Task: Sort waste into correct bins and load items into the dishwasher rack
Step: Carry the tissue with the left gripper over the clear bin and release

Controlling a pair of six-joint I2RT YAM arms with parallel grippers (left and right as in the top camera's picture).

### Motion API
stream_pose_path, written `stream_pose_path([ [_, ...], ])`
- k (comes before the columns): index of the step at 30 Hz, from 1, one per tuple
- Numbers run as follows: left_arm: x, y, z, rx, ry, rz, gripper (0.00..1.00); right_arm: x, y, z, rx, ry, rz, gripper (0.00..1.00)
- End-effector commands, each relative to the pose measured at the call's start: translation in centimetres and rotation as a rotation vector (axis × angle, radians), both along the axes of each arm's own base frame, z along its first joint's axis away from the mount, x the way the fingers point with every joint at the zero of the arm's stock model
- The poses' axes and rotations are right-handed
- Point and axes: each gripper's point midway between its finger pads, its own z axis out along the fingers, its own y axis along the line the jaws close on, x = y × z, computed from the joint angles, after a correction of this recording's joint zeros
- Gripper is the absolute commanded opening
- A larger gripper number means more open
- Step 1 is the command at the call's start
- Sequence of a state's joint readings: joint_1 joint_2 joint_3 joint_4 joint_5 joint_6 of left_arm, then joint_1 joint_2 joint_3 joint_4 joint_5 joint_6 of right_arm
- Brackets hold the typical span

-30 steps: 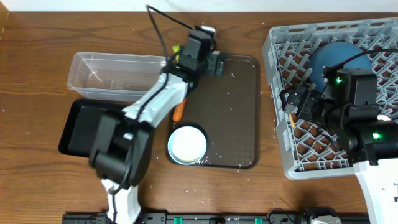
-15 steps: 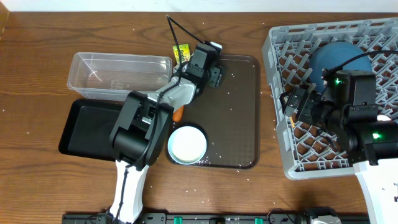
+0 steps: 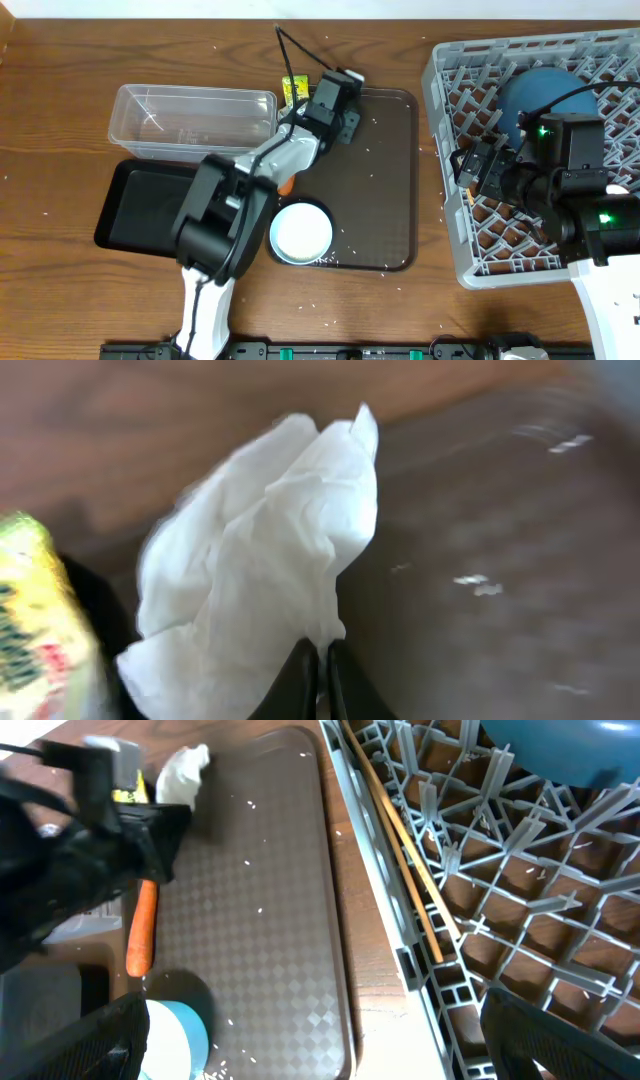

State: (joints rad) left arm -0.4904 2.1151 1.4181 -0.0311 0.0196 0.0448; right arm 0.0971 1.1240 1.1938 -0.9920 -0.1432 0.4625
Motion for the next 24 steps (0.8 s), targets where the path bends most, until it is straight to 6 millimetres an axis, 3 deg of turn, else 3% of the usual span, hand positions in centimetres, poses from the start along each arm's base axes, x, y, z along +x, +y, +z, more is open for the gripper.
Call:
stream_pose_path([
  [1,-0.5,-0.7,7.8,-0.056,-0.105,-0.010,0.06,-0.1,-0.5,0.3,-0.015,-0.010,-0.006,0.99],
  [6,-2.4,1.3,11.3,-0.040,-0.087,0.010,0.06,-0.2,-0.5,0.1,-0.015,-0.002,-0.006,0.99],
  [11,-3.9,6.0,12.9,0.007,-0.032,0.142,0.06,-0.3,-0.5,0.1,-0.016,0.003,-0.006,0.99],
  [19,-4.6,14.6,11.7,0.003,0.107,0.411,0.06,-0.3,-0.5,0.1,-0.016,0.003,-0.006,0.99],
  [24,-4.4,18.1,11.3,-0.008,0.135,0.507,0.06,-0.3,-0.6,0.1,-0.016,0.004,-0.006,0.99],
])
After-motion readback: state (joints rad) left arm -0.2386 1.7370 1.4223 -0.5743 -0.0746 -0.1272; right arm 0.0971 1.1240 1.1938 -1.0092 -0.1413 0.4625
